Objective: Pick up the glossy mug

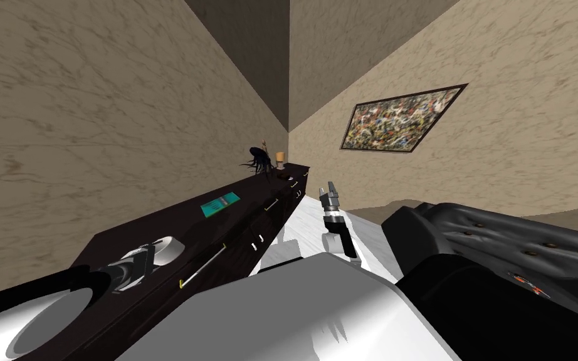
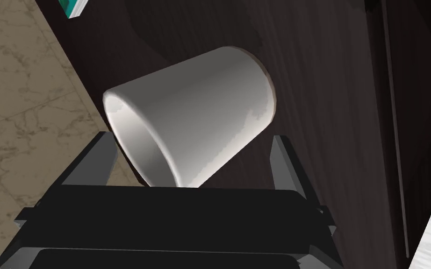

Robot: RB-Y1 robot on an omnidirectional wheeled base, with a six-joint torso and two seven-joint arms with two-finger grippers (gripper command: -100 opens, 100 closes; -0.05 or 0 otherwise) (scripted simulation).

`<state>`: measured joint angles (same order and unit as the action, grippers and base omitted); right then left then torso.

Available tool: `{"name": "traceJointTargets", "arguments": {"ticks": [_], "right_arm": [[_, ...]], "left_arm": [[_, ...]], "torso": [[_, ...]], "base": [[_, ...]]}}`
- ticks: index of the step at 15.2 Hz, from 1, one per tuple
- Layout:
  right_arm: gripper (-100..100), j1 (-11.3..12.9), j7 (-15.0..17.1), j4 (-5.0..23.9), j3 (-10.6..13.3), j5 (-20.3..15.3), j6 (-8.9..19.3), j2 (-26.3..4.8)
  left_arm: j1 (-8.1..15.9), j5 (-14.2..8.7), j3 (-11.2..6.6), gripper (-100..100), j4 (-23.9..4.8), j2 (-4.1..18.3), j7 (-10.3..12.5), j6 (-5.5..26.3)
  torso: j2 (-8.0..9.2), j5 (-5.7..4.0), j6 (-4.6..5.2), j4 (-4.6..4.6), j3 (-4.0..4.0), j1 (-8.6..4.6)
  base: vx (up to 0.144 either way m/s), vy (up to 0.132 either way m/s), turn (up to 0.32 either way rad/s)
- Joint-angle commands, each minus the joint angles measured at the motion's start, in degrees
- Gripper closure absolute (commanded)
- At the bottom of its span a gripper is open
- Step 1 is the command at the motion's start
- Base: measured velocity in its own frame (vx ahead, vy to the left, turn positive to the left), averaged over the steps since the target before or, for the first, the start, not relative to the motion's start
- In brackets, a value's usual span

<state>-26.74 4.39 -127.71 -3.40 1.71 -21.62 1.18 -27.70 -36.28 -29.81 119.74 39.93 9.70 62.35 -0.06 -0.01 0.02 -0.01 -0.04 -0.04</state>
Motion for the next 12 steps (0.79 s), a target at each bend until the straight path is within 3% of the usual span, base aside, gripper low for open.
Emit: {"name": "traceJointTargets", "arguments": {"ticks": [1,3,4,7,8,10,11,12], "right_arm": [[0,0.0,0.0,0.0,0.0,0.0,0.0,0.0],[0,0.0,0.0,0.0,0.0,0.0,0.0,0.0],[0,0.0,0.0,0.0,0.0,0.0,0.0,0.0],[0,0.0,0.0,0.0,0.0,0.0,0.0,0.0],[0,0.0,0.0,0.0,0.0,0.0,0.0,0.0],[0,0.0,0.0,0.0,0.0,0.0,0.0,0.0],[0,0.0,0.0,0.0,0.0,0.0,0.0,0.0],[0,0.0,0.0,0.0,0.0,0.0,0.0,0.0]], "left_arm": [[-0.3,-1.2,-1.11,-100,-0.3,0.8,0.5,2.9],[-0.3,-1.2,-1.11,-100,-0.3,0.8,0.5,4.1],[-0.4,-2.8,-2.56,-100,-1.1,2.0,1.3,6.1],[-0.4,-2.8,-2.56,-100,-1.1,2.0,1.3,8.3],[-0.5,-4.4,-3.96,-100,-1.8,3.2,2.0,10.2],[-0.5,-4.4,-3.96,-100,-1.8,3.2,2.0,12.3],[-0.6,-6.0,-5.30,-100,-2.6,4.4,2.8,13.7],[-0.6,-6.0,-5.30,-100,-2.6,4.4,2.8,14.7]], "torso": [[0.00,0.00,0.00,0.00,0.00,0.00],[0.00,0.01,-0.03,0.00,0.00,0.00],[0.02,0.01,-0.04,0.00,0.01,0.01],[0.01,0.00,-0.03,0.00,0.00,0.00],[0.03,0.01,-0.04,0.00,0.01,0.01],[0.00,0.00,0.00,0.00,0.00,0.00],[0.00,0.01,-0.03,0.00,0.00,0.01],[0.00,0.00,-0.02,0.00,0.00,0.02]], "base": [[0.023,-0.004,-0.145],[0.013,0.000,-0.031],[0.016,-0.005,-0.121],[0.016,0.000,-0.061],[0.017,-0.004,-0.106],[0.020,0.001,-0.093],[0.023,0.001,-0.102],[0.026,0.003,-0.114]]}}
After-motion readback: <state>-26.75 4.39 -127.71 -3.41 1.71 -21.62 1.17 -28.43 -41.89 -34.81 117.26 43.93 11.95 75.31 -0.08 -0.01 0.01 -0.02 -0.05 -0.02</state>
